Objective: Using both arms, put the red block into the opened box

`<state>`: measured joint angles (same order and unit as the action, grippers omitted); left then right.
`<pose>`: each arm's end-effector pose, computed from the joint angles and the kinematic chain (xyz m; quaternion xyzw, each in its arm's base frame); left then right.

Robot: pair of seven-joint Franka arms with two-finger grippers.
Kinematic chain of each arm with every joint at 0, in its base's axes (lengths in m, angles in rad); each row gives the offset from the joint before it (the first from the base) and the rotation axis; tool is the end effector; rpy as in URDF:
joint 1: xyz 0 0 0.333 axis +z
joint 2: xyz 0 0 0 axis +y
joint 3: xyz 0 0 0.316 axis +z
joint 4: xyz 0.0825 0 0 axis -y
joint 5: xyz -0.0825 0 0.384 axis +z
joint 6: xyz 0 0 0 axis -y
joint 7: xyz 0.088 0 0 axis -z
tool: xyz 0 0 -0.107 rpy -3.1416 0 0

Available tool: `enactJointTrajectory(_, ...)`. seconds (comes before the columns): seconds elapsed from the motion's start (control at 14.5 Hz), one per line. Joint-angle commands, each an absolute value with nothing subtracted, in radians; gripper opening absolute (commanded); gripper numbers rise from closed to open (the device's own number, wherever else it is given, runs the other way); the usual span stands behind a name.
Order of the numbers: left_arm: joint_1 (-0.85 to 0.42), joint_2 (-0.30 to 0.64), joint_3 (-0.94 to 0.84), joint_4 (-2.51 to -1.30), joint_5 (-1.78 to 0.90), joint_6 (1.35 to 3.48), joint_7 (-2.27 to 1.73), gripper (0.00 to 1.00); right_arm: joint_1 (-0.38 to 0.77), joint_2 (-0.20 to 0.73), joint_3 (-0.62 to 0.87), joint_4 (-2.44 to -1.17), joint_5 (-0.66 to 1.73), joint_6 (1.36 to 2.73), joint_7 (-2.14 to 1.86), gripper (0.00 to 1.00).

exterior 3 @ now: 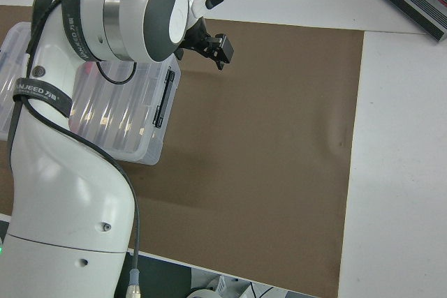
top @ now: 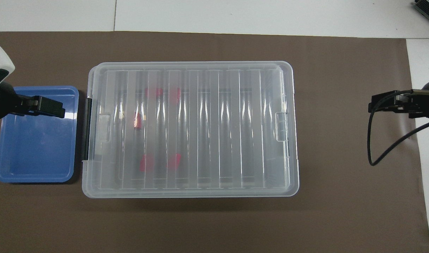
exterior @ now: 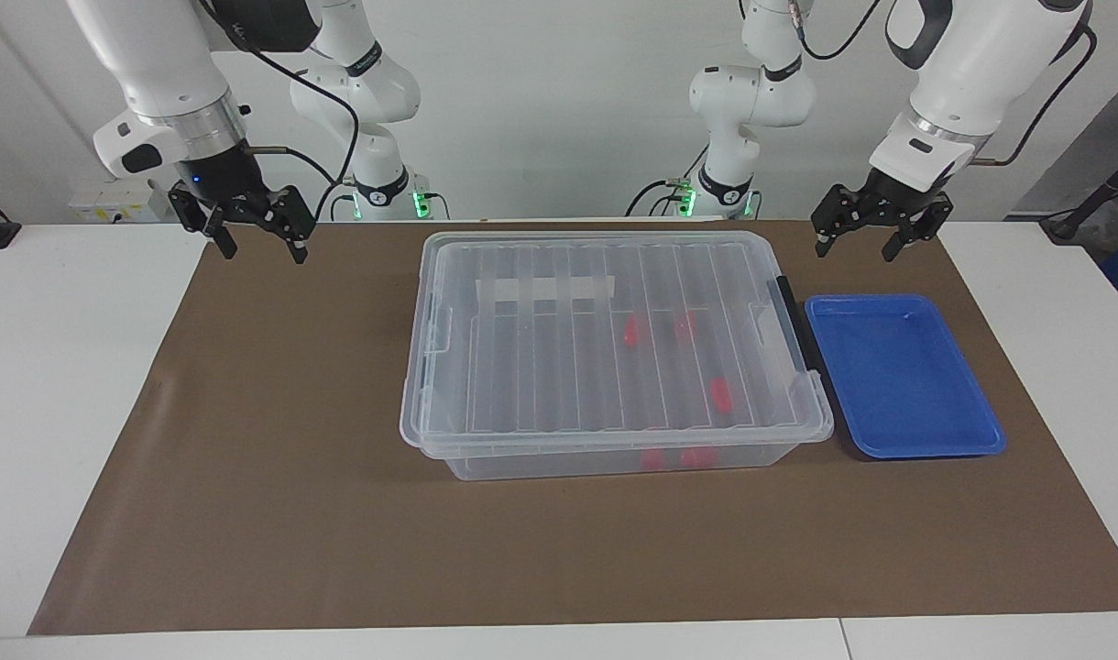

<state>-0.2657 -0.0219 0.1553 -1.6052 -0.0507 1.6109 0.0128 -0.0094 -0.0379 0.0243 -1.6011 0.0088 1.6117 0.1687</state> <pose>0.5477 -0.0650 0.6239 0.9977 -0.0609 0.0123 0.0277 0.5468 0.0093 0.6347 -0.9967 0.0769 -0.0238 0.0061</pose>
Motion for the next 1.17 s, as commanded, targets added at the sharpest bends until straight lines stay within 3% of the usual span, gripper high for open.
enactJointTrajectory(0.0,-0.264,-0.034,0.156,-1.612,-0.037,1.605,0.023,1.00,-0.041,-0.008,0.034,-1.551,0.003,1.536,0.186,1.00)
enactJointTrajectory(0.34,-0.264,-0.034,0.156,-1.612,-0.037,1.605,0.023,1.00,-0.055,-0.011,0.029,-1.545,0.003,1.470,0.178,1.00)
enactJointTrajectory(1.1,-0.264,-0.034,0.156,-1.612,-0.037,1.605,0.023,1.00,-0.041,-0.017,0.032,-1.554,-0.009,1.483,0.179,1.00)
